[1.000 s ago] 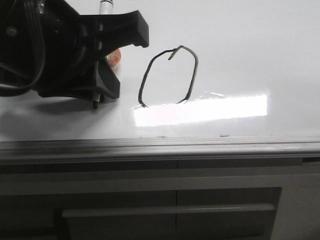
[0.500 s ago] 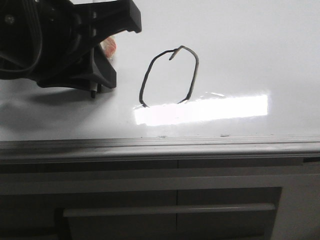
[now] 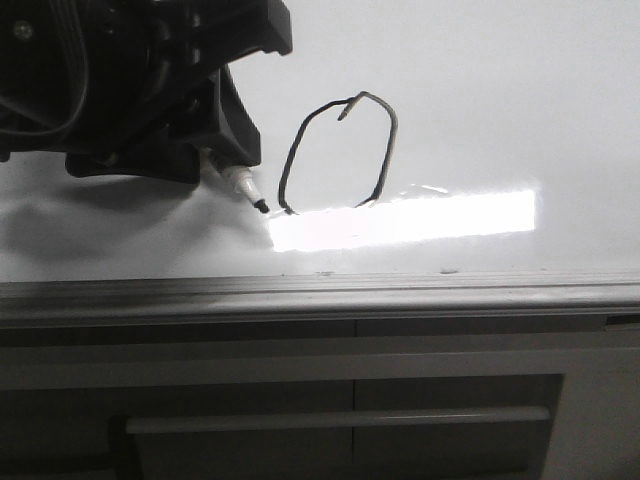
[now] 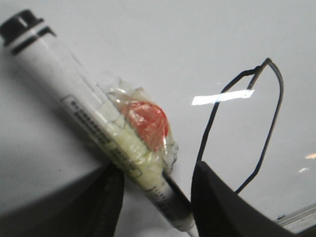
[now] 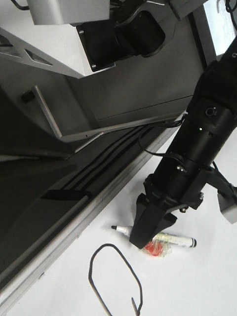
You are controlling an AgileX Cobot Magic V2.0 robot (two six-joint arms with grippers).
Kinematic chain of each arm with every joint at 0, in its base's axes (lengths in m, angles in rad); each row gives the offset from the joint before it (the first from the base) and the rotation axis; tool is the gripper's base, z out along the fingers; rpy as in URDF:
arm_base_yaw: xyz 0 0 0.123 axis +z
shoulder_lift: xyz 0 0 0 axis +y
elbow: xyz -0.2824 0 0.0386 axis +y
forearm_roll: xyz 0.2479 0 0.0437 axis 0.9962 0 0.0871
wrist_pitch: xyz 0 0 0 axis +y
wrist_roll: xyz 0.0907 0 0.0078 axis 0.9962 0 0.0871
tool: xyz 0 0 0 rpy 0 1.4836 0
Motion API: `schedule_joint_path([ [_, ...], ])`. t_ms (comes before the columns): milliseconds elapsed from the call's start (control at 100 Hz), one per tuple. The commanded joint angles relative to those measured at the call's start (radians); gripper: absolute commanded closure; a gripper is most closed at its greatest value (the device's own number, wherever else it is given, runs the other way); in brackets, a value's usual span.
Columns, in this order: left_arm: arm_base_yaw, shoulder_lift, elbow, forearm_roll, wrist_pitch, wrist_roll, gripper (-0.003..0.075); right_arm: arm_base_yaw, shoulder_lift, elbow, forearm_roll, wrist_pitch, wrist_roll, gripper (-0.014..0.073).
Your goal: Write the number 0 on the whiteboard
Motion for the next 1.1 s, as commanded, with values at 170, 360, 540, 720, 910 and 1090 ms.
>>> schedule_joint_path([
  [170,0.013,-0.008,-0.015,0.014,0.083,-0.006,0.0281,-0.005,0.002,-0.024,0.036,-0.060,0.000,0.0657],
  [360,0.013,-0.019,-0.015,-0.043,0.096,-0.006,0.0139,-0.005,0.002,-0.024,0.036,-0.060,0.000,0.0657],
  [540,-0.024,-0.059,-0.015,-0.072,0.191,0.000,0.0138,-0.005,0.002,-0.024,0.036,-0.060,0.000,0.0657],
  [720,-0.128,-0.157,-0.015,-0.067,0.269,0.055,0.0140,-0.005,0.002,-0.024,0.031,-0.077,0.000,0.0657],
  [910,-0.307,-0.287,-0.015,-0.067,0.357,0.181,0.0178,-0.005,0.002,-0.024,-0.049,-0.163,0.000,0.0657],
  [1090,-0.518,-0.410,-0.015,-0.065,0.443,0.289,0.0273,-0.005,0.002,-0.024,-0.131,-0.230,0.000,0.0657],
])
